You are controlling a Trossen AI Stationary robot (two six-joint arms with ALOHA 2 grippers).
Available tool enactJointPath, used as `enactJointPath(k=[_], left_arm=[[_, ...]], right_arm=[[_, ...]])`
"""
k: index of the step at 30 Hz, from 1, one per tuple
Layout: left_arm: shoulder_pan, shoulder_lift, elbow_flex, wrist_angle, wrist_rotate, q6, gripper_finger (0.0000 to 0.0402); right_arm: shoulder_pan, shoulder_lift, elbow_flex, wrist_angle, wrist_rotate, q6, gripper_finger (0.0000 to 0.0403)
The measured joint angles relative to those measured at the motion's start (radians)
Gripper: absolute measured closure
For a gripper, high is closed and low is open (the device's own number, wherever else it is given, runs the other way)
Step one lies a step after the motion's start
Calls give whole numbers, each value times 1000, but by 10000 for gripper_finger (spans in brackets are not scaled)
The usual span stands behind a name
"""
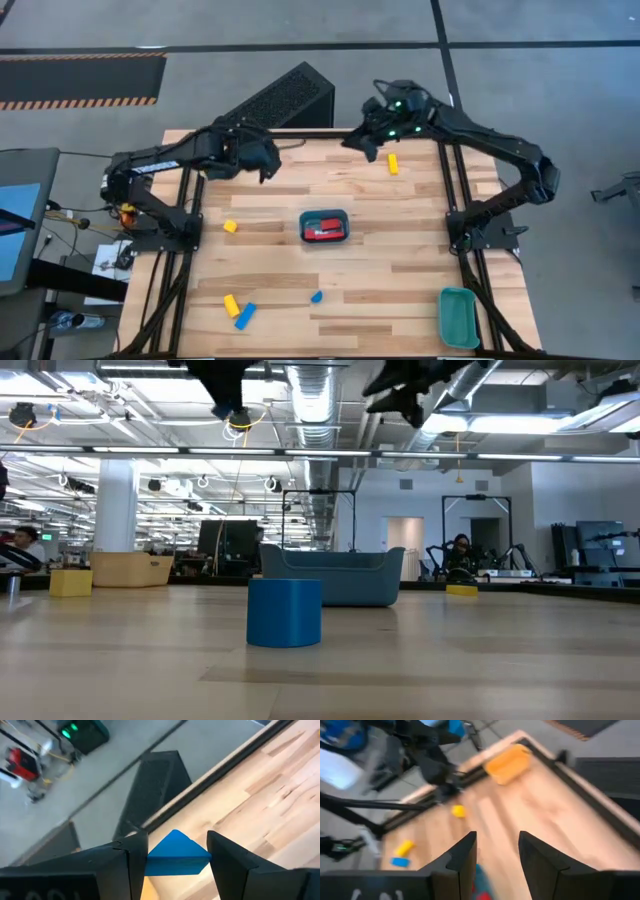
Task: Sort & place blocks by color
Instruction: Put the top right blue block into the yellow bin
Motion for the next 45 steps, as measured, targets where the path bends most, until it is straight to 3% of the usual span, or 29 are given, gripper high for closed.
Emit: enactJointPath(k=[6,14,19,25,31,40,45], left_arm=[[115,-6,-204,264,212,42,247],[235,-46,-434,199,278,-148,246],[375,-96,-579,259,395,-203,246],[540,-98,-712,329,309,-357,236],[705,-98,-800,530,397,-365,223],[823,-98,-843,592,322,-306,221],[828,-98,-843,614,317,-345,221]], right_arm=[[-70,-63,0,-100,50,-106,239],[-140,-109,-13,-167,50,-117,239],[-146,-134,-105,-48,58,-60,238],[-123,-134,-169,-51,56,7,239],[-79,-132,-210,-13,99,40,239],[-139,-122,-210,82,120,152,240],[-176,-122,-210,97,121,197,240]])
